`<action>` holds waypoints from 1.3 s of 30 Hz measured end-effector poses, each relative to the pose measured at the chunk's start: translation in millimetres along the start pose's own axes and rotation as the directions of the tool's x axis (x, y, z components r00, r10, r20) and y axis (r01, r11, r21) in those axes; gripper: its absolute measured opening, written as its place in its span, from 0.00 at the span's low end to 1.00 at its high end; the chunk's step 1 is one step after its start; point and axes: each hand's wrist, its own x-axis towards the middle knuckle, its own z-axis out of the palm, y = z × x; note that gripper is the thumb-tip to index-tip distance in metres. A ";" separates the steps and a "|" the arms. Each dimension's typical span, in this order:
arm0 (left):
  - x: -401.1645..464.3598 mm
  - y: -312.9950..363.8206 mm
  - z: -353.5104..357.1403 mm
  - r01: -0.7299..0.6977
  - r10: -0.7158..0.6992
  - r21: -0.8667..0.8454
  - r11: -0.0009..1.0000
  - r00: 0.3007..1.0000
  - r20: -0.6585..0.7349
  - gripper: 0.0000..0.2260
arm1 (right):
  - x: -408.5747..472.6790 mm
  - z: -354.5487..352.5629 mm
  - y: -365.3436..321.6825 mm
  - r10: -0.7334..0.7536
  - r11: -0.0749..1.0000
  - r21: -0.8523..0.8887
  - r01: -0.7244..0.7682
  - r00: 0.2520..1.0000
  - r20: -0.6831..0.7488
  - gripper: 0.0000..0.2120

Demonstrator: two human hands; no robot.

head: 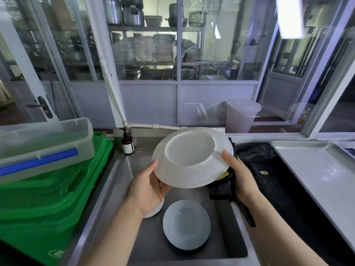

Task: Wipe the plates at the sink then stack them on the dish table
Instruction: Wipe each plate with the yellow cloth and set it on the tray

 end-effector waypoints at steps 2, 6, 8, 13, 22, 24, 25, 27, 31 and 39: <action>-3.2 -5.2 10.5 -0.030 0.030 -0.025 0.999 0.999 -0.018 0.11 | -2.8 -7.2 -1.5 0.058 0.998 -0.017 -0.059 0.998 -0.030 0.29; -5.6 -12.6 20.0 -0.168 0.165 0.068 0.983 0.985 0.046 0.12 | -4.4 -23.6 2.9 -0.073 0.992 -0.120 0.046 0.969 -0.234 0.07; -8.5 -15.0 26.2 -0.266 0.255 0.134 0.955 0.963 0.091 0.12 | -2.9 -27.9 -2.5 -0.319 0.890 -0.414 0.189 0.908 -0.272 0.08; -11.0 -22.6 43.0 -0.426 0.409 0.185 0.885 0.904 0.127 0.12 | 3.4 -23.2 -20.1 -0.577 0.054 -0.911 0.409 0.757 0.305 0.28; -1.5 -51.4 85.7 -0.571 0.574 0.185 0.800 0.818 0.041 0.11 | -16.8 8.6 -20.8 -0.470 -0.123 -0.863 0.490 0.737 0.485 0.28; 0.9 -56.1 90.5 -0.583 0.593 0.205 0.786 0.805 0.018 0.10 | -23.1 15.7 -19.5 -0.448 -0.129 -0.829 0.543 0.714 0.538 0.27; 1.5 -58.0 91.1 -0.587 0.598 0.213 0.781 0.801 0.013 0.10 | -24.5 16.3 -19.8 -0.445 -0.130 -0.816 0.563 0.703 0.555 0.27; 2.5 -61.5 89.9 -0.589 0.606 0.249 0.769 0.796 0.013 0.10 | -24.2 11.7 -22.5 -0.415 -0.119 -0.807 0.578 0.710 0.569 0.27; 2.5 -67.2 80.5 -0.581 0.604 0.352 0.733 0.795 0.056 0.09 | -15.1 -10.0 -34.4 -0.324 -0.142 -0.836 0.530 0.773 0.546 0.31; 7.3 -66.2 73.1 -0.496 0.512 0.520 0.695 0.850 0.125 0.08 | -8.4 -12.2 -41.8 -0.310 -0.154 -0.861 0.484 0.804 0.507 0.28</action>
